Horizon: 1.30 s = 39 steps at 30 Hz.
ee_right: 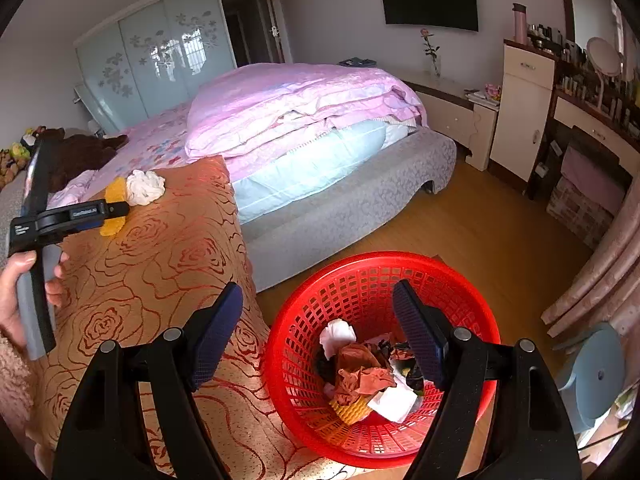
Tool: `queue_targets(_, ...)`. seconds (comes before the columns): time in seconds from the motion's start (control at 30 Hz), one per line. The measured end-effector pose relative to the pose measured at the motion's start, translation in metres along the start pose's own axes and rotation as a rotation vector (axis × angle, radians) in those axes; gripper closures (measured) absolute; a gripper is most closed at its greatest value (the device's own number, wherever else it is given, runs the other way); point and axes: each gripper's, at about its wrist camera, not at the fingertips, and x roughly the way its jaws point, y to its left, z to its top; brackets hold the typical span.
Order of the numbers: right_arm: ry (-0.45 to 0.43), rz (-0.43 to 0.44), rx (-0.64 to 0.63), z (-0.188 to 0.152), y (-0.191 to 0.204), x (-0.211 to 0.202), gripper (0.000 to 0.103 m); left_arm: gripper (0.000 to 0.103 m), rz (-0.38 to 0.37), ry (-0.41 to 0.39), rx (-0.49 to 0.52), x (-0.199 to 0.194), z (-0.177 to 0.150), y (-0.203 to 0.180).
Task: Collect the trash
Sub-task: 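Move both tools back to the bed toward the yellow foam and white lace, then grasp the yellow mesh foam with the left gripper while the right gripper grasps the white lace cloth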
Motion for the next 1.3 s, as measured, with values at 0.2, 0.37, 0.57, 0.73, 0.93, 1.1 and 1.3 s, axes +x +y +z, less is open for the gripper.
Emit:
queue_targets(0.2,0.013,0.002,-0.006,-0.002,0.003,0.004,0.028,0.087,-0.012,-0.004,-0.002,0.001,-0.001,0.010)
queue_targets(0.37,0.019,0.008,-0.021,-0.003,0.008,0.005,0.028,0.091,-0.013,-0.025,0.019,-0.010,-0.008,0.014)
queue_targets(0.57,0.019,0.031,-0.063,0.006,0.029,0.011,0.028,0.092,0.033,-0.061,0.037,-0.038,-0.025,0.021)
queue_targets(0.73,0.001,0.072,-0.129,0.023,0.064,0.020,0.028,0.092,0.081,-0.075,0.022,-0.055,-0.034,0.033)
queue_targets(0.93,-0.008,0.144,-0.222,0.051,0.122,0.044,0.028,0.092,0.119,-0.109,-0.020,-0.077,-0.044,0.052)
queue_targets(1.1,0.043,0.216,-0.270,0.079,0.172,0.082,0.027,0.091,0.149,-0.105,-0.064,-0.083,-0.053,0.068)
queue_targets(1.3,0.023,0.195,-0.321,0.103,0.222,0.122,0.017,0.091,0.181,-0.099,-0.088,-0.082,-0.059,0.079)
